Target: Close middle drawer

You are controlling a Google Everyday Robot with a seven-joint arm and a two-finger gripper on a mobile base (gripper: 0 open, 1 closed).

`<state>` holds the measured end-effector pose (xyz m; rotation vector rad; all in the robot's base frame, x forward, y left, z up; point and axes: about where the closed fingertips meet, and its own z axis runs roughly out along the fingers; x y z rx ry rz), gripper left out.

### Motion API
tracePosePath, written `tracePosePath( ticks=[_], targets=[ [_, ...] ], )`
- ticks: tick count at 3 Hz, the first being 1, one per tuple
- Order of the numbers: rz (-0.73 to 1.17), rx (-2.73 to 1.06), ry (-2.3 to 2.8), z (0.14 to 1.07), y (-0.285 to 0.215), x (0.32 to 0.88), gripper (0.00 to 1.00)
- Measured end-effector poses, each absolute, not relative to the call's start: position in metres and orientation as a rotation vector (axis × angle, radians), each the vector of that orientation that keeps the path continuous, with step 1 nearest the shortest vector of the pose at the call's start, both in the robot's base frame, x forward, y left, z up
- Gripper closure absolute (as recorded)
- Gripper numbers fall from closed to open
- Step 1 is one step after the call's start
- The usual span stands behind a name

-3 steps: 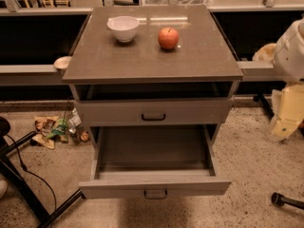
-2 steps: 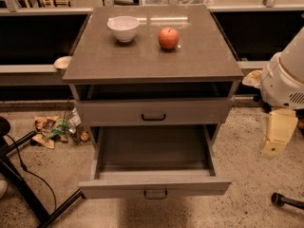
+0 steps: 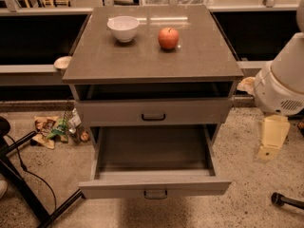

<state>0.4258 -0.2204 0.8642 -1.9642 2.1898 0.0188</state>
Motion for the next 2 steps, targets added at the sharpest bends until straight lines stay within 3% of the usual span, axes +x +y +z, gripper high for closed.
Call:
tracePosePath(
  ticks=[2],
  targets=[
    [0.084, -2.033, 2.176, 0.740, -0.211, 0.423, 0.00]
  ],
)
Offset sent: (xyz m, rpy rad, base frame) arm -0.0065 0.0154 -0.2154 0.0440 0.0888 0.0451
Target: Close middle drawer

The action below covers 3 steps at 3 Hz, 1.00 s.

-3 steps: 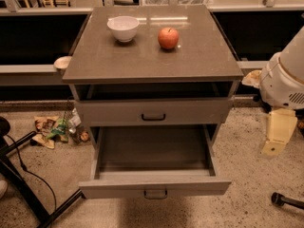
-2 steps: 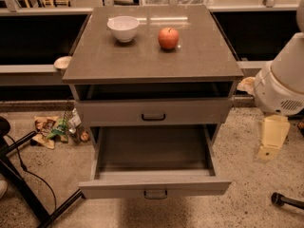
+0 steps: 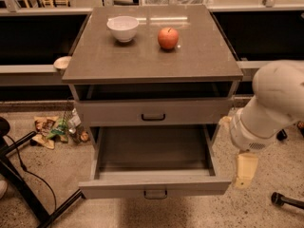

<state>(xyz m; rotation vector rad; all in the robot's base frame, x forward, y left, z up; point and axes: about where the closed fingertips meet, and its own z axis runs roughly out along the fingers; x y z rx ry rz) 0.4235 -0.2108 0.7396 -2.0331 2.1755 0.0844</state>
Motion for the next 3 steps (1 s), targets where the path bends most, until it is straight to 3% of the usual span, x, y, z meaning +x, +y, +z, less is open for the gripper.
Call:
tracePosePath(
  ticks=[1, 3],
  targets=[
    [0.183, -2.003, 2.171, 0.673, -0.201, 0.417, 0.00],
    [0.246, -2.089, 2.145, 0.633, -0.189, 0.410, 0.00]
  ],
)
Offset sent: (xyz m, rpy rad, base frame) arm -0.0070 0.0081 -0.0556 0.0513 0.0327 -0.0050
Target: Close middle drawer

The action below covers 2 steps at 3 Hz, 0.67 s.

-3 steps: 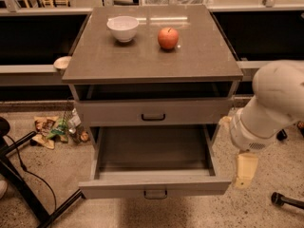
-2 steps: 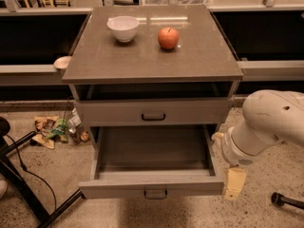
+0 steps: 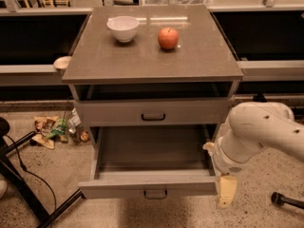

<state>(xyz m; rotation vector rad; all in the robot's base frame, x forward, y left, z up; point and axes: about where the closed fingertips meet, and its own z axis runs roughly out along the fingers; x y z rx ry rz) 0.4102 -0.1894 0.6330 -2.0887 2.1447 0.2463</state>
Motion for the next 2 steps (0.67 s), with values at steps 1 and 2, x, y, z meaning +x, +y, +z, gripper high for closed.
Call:
tracePosePath(
  ticks=[1, 2],
  targets=[
    [0.336, -2.138, 2.101, 0.581, -0.179, 0.394, 0.00],
    [0.404, -2.149, 2.061, 0.538, -0.173, 0.380, 0.00]
  ],
)
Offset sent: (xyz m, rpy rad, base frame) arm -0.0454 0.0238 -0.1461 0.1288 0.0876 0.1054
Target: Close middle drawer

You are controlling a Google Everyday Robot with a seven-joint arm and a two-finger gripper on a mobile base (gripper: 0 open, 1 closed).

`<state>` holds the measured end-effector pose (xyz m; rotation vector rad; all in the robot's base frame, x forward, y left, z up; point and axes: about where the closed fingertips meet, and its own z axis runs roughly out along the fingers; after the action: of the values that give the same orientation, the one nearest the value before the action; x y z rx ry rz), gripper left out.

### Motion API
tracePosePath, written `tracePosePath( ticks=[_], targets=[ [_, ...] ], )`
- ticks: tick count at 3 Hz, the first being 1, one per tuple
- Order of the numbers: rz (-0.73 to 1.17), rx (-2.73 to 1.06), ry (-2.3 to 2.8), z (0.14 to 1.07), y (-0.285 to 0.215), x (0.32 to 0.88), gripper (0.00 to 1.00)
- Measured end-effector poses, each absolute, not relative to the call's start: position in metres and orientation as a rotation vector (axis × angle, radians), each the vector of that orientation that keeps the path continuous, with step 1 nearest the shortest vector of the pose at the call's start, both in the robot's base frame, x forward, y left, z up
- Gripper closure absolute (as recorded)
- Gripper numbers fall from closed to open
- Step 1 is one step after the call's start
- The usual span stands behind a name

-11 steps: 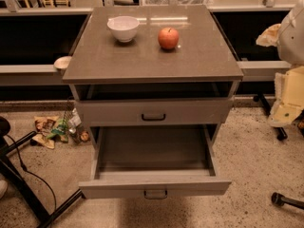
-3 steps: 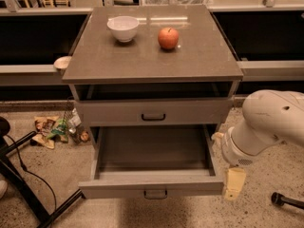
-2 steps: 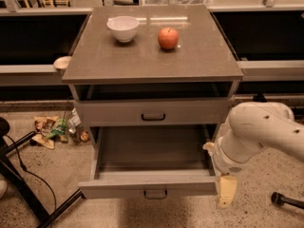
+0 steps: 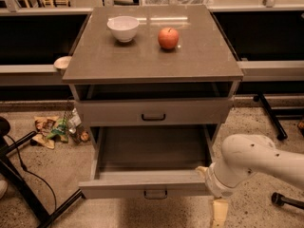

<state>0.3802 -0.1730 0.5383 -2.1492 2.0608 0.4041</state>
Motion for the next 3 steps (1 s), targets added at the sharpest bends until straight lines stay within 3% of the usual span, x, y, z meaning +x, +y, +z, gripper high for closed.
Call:
tracePosePath(
  ticks=[2, 3],
  targets=[
    [0.585, -2.101, 2.085, 0.448, -0.172, 0.361, 0.48],
    [0.599, -2.101, 2.087, 0.444, -0.171, 0.359, 0.72]
  ],
)
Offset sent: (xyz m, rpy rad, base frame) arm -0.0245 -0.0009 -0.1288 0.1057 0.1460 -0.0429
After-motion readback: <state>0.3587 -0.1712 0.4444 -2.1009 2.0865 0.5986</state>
